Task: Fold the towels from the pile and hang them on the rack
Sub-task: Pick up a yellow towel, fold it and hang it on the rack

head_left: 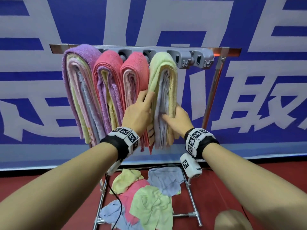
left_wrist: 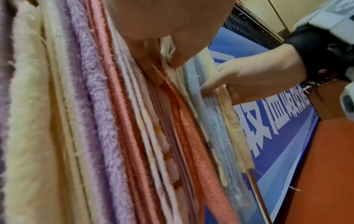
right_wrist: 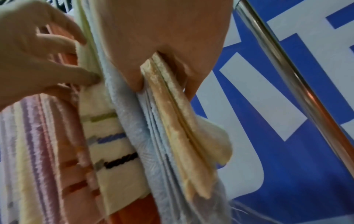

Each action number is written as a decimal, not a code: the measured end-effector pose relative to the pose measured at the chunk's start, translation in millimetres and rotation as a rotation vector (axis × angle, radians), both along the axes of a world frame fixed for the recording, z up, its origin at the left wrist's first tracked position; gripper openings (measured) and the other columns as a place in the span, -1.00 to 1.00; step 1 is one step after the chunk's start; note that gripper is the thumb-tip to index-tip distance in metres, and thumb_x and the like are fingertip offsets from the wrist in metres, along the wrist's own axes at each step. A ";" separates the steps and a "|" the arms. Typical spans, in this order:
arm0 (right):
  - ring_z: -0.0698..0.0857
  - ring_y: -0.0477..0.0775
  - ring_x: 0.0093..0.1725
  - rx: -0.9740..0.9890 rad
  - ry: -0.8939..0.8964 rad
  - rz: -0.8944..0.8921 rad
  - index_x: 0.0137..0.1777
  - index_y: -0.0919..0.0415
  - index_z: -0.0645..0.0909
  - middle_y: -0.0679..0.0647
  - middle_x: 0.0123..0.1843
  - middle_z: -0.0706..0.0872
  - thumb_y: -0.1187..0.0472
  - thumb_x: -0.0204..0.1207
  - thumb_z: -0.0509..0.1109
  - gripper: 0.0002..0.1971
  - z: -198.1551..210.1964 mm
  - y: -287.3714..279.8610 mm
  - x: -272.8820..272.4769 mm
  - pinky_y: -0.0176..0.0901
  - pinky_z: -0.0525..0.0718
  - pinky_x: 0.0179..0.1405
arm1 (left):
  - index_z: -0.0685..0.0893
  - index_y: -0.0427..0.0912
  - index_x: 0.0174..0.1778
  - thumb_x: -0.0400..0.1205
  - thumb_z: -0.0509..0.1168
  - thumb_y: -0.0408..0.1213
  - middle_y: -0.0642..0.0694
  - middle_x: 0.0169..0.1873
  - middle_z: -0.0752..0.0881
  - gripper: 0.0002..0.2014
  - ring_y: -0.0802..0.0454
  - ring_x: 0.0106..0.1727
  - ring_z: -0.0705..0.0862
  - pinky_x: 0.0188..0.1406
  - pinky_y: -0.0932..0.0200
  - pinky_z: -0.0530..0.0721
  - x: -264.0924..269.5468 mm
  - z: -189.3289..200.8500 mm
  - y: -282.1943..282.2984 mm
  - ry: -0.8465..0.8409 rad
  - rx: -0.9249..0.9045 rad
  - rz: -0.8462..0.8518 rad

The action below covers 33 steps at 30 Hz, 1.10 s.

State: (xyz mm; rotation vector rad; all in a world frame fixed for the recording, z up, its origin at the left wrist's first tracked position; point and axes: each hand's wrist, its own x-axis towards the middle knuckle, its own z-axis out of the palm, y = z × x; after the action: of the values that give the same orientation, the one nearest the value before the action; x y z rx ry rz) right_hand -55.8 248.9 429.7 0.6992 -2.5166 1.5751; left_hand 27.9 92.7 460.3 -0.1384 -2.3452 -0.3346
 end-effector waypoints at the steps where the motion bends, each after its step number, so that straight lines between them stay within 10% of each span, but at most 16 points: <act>1: 0.71 -0.02 0.07 0.004 -0.005 -0.002 0.49 0.11 0.52 -0.01 0.14 0.75 0.18 0.58 0.51 -0.51 -1.5 2.2 -3.6 -0.34 0.63 -0.03 | 0.43 -0.15 0.31 0.60 0.19 -0.48 -0.16 0.24 0.51 -0.63 -0.33 -0.31 0.61 -0.44 -0.16 0.61 -2.1 -2.7 -1.7 -0.022 -0.060 0.028; 5: 0.80 0.05 0.02 0.167 -0.078 0.014 0.28 0.08 0.59 0.02 0.02 0.80 0.19 0.49 0.57 -0.62 -15.7 18.9 -14.0 -0.03 0.78 0.05 | 0.61 -0.19 0.05 0.60 0.26 -0.41 -0.11 -0.06 0.55 -0.86 -0.20 -0.11 0.61 -0.40 -0.06 0.59 -8.0 -16.4 -2.7 -0.208 -0.223 0.035; 10: 0.75 0.15 0.01 0.411 -0.138 0.032 0.01 0.10 0.58 0.05 -0.08 0.76 0.20 0.55 0.55 -0.82 -50.1 34.7 -19.6 -0.10 0.63 0.00 | 0.74 -0.08 0.28 0.65 0.33 -0.23 -0.14 0.10 0.77 -0.72 -0.17 0.07 0.76 0.07 0.02 0.71 -9.3 -56.6 -3.8 -0.785 -0.185 -0.092; 13: 0.73 0.15 0.16 0.560 -0.253 0.078 0.20 0.14 0.63 0.08 0.12 0.77 0.10 0.50 0.62 -0.66 -95.0 30.7 -22.5 -0.05 0.67 0.20 | 0.59 -0.06 0.52 0.71 0.34 -0.12 -0.14 0.39 0.68 -0.56 -0.13 0.40 0.64 0.39 0.08 0.56 -3.5 -101.5 -4.1 -0.988 -0.101 -0.082; 16: 0.66 0.23 0.41 0.724 -0.332 0.111 0.50 0.28 0.53 0.19 0.45 0.67 -0.09 0.46 0.63 -0.29 -160.8 20.7 -22.0 0.12 0.61 0.44 | 0.61 -0.04 0.51 0.71 0.34 -0.10 -0.12 0.37 0.71 -0.58 -0.12 0.39 0.66 0.30 0.11 0.56 7.5 -162.0 -6.4 -1.076 -0.029 -0.097; 23: 0.67 0.18 0.15 0.819 -0.408 0.233 0.17 0.31 0.68 0.19 0.15 0.74 0.15 0.57 0.50 -0.73 -290.6 -10.9 7.1 -0.08 0.57 0.14 | 0.52 -0.18 0.55 0.73 0.29 -0.13 -0.22 0.45 0.62 -0.53 -0.20 0.46 0.58 0.36 0.09 0.49 24.2 -293.7 -29.8 -1.128 0.080 0.056; 28: 0.64 0.16 0.44 0.854 -0.503 0.331 0.45 0.23 0.64 0.13 0.46 0.68 0.14 0.62 0.48 -0.58 -392.1 -41.0 14.3 -0.07 0.57 0.44 | 0.49 -0.11 0.56 0.71 0.29 -0.09 -0.14 0.54 0.53 -0.52 -0.16 0.50 0.54 0.43 -0.05 0.54 15.8 -390.5 -60.8 -1.169 0.173 0.184; 33: 0.65 0.10 0.43 0.905 -0.601 0.415 0.42 0.03 0.69 0.01 0.50 0.66 0.17 0.58 0.45 -0.61 -483.9 -66.6 18.0 -0.20 0.57 0.33 | 0.38 -0.13 0.63 0.73 0.25 -0.14 -0.21 0.58 0.42 -0.48 -0.24 0.47 0.55 0.35 -0.09 0.55 7.4 -472.5 -73.3 -1.315 0.191 0.215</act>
State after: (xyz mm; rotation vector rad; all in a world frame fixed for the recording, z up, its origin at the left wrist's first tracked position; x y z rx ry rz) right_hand -37.8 182.2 -54.1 0.9718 -3.7750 0.6562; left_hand 35.3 19.5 -12.2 0.6078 -3.5262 -0.6724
